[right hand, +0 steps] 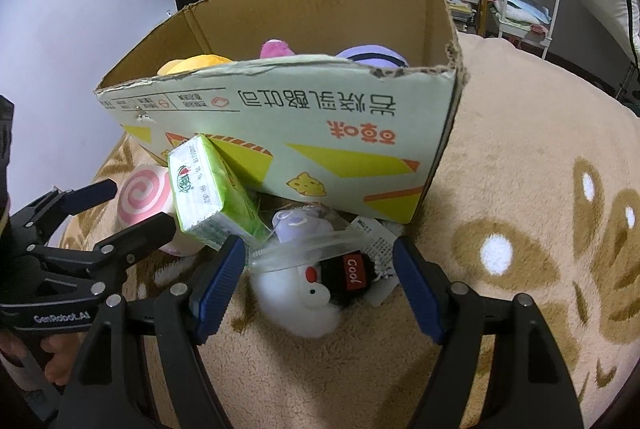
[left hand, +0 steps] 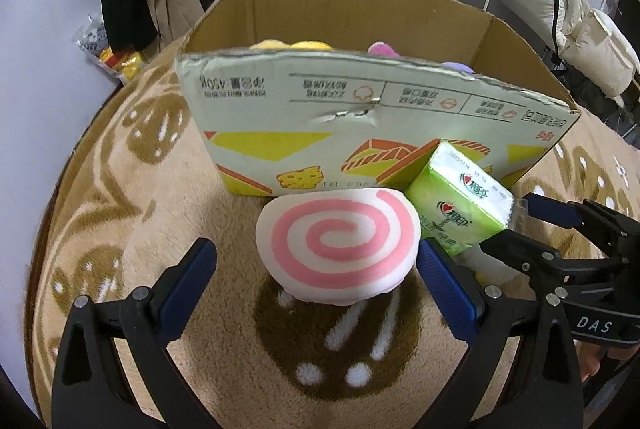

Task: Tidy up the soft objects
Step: 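Lower the left tool onto the swirl cake plush and close it, then lift the swirl cake plush with the left tool and carry it over the box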

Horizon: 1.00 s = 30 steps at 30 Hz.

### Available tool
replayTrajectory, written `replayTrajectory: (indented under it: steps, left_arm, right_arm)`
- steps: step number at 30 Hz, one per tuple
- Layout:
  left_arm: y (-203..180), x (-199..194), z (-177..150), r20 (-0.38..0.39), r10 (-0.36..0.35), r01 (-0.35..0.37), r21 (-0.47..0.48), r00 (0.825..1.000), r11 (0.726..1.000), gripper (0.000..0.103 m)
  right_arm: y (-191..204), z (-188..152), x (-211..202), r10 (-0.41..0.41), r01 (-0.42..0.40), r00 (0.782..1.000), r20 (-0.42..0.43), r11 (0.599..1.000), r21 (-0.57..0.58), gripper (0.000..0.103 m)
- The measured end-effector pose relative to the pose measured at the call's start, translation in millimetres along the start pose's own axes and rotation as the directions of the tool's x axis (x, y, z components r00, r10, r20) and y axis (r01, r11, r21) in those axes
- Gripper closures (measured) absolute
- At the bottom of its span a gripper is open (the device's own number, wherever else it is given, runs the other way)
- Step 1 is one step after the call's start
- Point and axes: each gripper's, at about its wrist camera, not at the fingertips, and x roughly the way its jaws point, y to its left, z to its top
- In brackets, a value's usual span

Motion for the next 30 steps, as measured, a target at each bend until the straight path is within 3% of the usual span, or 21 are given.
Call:
replayTrajectory:
  steps: [7, 11, 19, 23, 30]
  left_arm:
    - [3.9, 5.5, 0.2, -0.011, -0.041, 0.041, -0.025, 0.999, 0.999, 0.011]
    - [4.8, 6.3, 0.1, 0.002, -0.022, 0.022, -0.015, 1.0, 1.0, 0.015]
    - [1.3, 0.2, -0.5, 0.003, -0.059, 0.059, -0.028, 0.998, 0.998, 0.043]
    - [3.9, -3.2, -0.3, 0.003, -0.065, 0.065, -0.055, 0.998, 0.996, 0.049]
    - [7.1, -10.4, -2.4, 0.022, -0.015, 0.017, -0.071, 1.0, 0.997, 0.053]
  right_arm:
    - [3.7, 0.3, -1.2, 0.015, -0.015, 1.0, 0.008, 1.0, -0.018, 0.034]
    - [5.9, 1.3, 0.9, 0.027, -0.027, 1.0, 0.006, 0.999, -0.021, 0.039]
    - [6.9, 1.8, 2.6, 0.036, -0.036, 0.999, 0.013, 0.999, -0.024, 0.04]
    - [9.9, 1.7, 0.1, 0.032, -0.031, 0.999, 0.027, 0.999, -0.032, 0.04]
    - [10.0, 3.1, -10.7, 0.034, -0.033, 0.998, 0.062, 0.999, -0.017, 0.04]
